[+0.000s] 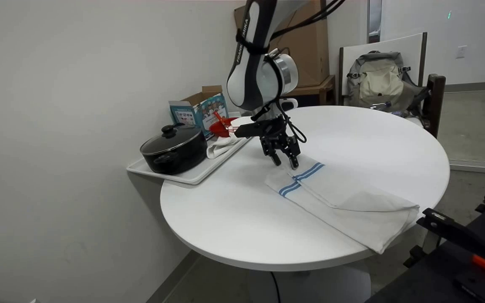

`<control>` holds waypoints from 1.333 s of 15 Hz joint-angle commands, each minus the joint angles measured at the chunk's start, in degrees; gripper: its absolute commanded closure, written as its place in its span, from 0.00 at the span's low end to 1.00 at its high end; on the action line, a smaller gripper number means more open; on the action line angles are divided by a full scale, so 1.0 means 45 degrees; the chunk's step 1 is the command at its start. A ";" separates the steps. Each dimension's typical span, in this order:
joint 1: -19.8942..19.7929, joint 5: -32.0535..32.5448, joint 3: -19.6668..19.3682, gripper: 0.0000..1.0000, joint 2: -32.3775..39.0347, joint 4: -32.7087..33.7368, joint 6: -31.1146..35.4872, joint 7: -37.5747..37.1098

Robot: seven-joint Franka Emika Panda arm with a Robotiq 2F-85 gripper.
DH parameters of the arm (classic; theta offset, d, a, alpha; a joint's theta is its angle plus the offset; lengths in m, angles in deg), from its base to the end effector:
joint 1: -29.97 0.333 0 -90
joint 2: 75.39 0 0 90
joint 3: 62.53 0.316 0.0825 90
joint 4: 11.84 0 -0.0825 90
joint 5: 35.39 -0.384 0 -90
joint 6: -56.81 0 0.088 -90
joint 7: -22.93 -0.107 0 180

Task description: Fold the towel

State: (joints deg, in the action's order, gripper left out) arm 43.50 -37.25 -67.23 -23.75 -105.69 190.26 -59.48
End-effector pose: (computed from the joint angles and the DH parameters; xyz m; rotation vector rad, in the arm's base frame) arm 0.6406 0.1035 0.0733 2.3676 -1.7714 -0.1658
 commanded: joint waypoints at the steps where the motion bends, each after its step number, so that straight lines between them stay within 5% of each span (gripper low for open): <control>1: 0.0103 -0.0018 -0.0059 0.31 0.0677 0.0800 -0.0609 -0.0294; 3: 0.0126 0.0008 -0.0044 0.57 0.0822 0.0913 -0.0898 -0.0280; 8: 0.0244 0.0154 -0.0003 0.93 0.0824 0.0765 -0.1008 -0.0113; 12: 0.0224 0.0168 -0.0048 0.99 0.0464 0.0709 -0.0838 -0.0078; 20: -0.0083 0.0199 -0.0559 0.94 -0.0718 0.1031 -0.0445 -0.0231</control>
State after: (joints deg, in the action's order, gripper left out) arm 43.54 -36.96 -68.94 -24.07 -101.21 187.74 -59.48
